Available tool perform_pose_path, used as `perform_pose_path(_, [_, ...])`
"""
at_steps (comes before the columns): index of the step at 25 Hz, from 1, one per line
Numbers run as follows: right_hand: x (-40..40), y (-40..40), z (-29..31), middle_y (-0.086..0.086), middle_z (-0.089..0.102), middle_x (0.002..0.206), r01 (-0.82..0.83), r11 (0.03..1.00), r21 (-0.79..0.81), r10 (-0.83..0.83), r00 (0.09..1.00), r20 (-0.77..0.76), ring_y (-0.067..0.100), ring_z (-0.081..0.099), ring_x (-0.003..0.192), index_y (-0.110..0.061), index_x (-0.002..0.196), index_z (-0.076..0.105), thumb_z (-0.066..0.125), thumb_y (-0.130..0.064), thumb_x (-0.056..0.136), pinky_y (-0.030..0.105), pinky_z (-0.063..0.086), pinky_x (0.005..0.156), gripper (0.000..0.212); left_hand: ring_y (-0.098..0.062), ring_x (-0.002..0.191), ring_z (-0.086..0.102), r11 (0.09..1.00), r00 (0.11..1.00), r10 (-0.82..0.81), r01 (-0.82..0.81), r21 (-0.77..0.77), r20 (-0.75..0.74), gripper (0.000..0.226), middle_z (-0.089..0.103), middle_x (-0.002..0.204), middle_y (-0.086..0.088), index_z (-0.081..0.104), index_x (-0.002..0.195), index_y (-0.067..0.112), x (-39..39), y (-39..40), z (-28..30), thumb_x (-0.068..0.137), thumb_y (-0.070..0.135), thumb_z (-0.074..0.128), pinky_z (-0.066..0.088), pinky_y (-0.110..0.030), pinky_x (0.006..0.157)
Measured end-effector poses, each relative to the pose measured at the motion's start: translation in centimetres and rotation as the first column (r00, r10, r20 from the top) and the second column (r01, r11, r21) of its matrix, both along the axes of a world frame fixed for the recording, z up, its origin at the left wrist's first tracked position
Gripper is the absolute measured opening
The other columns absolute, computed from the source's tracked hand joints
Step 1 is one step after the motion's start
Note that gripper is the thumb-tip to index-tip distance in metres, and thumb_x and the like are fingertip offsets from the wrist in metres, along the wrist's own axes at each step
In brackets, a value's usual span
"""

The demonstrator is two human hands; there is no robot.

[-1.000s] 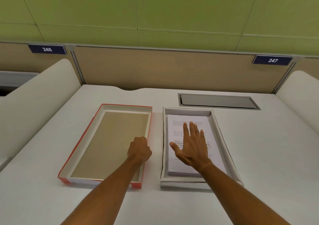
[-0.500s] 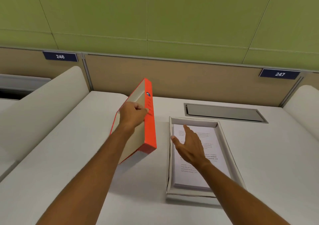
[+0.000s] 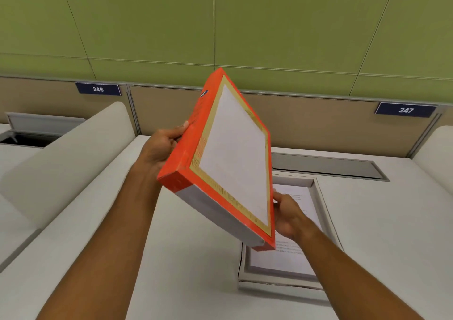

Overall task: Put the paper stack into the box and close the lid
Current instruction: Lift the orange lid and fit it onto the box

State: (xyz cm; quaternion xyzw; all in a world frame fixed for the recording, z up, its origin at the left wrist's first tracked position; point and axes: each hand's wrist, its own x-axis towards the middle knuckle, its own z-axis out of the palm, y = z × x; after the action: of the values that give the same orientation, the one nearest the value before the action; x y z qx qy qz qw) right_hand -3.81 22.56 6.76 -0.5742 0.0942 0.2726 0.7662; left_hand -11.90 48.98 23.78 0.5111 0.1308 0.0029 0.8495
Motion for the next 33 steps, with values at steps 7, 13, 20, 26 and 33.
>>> perform_pose_path(7, [1.8, -8.1, -0.3, 0.012, 0.077, 0.088, 0.124, 0.992, -0.007, -0.123, 0.992, 0.037, 0.033, 0.075, 0.069, -0.009, 0.115, 0.071, 0.05, -0.056, 0.091, 0.044, 0.057, 0.078, 0.057, -0.022, 0.088, 0.067, 0.998, 0.989, -0.019, 0.027, 0.05, -0.146, 0.029, 0.068, 0.109, -0.017, 0.064, 0.12, 0.001, 2.0, 0.0, -7.6, 0.096, 0.012, 0.051, 0.06, -0.027, 0.057])
perform_pose_path(13, [1.3, -14.7, -0.6, 0.018, 0.072, 0.116, 0.133, 0.987, -0.09, -0.13, 0.991, 0.039, 0.04, 0.074, 0.088, -0.009, 0.12, 0.067, 0.063, -0.042, 0.089, 0.052, 0.059, 0.08, 0.046, -0.026, 0.08, 0.073, 0.958, 0.932, -0.083, 0.173, 0.231, -0.353, 0.026, 0.075, 0.089, -0.015, 0.067, 0.114, 0.001, 3.0, -3.6, -12.8, 0.094, 0.014, 0.058, 0.062, -0.035, 0.066])
perform_pose_path(20, [0.0, -18.3, -1.9, 0.014, 0.077, 0.092, 0.229, 0.949, -0.215, -0.214, 0.972, 0.093, 0.035, 0.075, 0.078, -0.005, 0.109, 0.067, 0.064, -0.031, 0.091, 0.046, 0.06, 0.072, 0.032, -0.028, 0.086, 0.073, 0.934, 0.901, -0.12, 0.245, 0.261, -0.416, 0.038, 0.074, 0.098, -0.017, 0.068, 0.107, 0.002, 4.4, -7.7, -15.6, 0.078, 0.026, 0.077, 0.06, -0.037, 0.07])
perform_pose_path(26, [0.1, -19.4, -4.0, 0.021, 0.074, 0.103, 0.248, 0.92, -0.304, -0.232, 0.969, 0.088, 0.04, 0.072, 0.084, -0.001, 0.107, 0.068, 0.065, -0.03, 0.091, 0.046, 0.059, 0.075, 0.033, -0.029, 0.083, 0.072, 0.934, 0.878, -0.053, 0.212, 0.287, -0.475, 0.034, 0.073, 0.099, -0.02, 0.068, 0.102, -0.001, 4.3, -9.6, -18.5, 0.077, 0.019, 0.079, 0.059, -0.038, 0.068])
perform_pose_path(33, [0.6, -19.4, -4.7, 0.02, 0.074, 0.095, 0.18, 0.91, -0.374, -0.187, 0.982, 0.018, 0.037, 0.071, 0.077, -0.003, 0.101, 0.067, 0.064, -0.029, 0.092, 0.042, 0.058, 0.067, 0.029, -0.031, 0.086, 0.072, 0.919, 0.845, 0.019, 0.196, 0.343, -0.534, 0.035, 0.073, 0.098, -0.019, 0.066, 0.102, -0.002, 4.5, -10.1, -20.6, 0.079, 0.021, 0.078, 0.06, -0.044, 0.081])
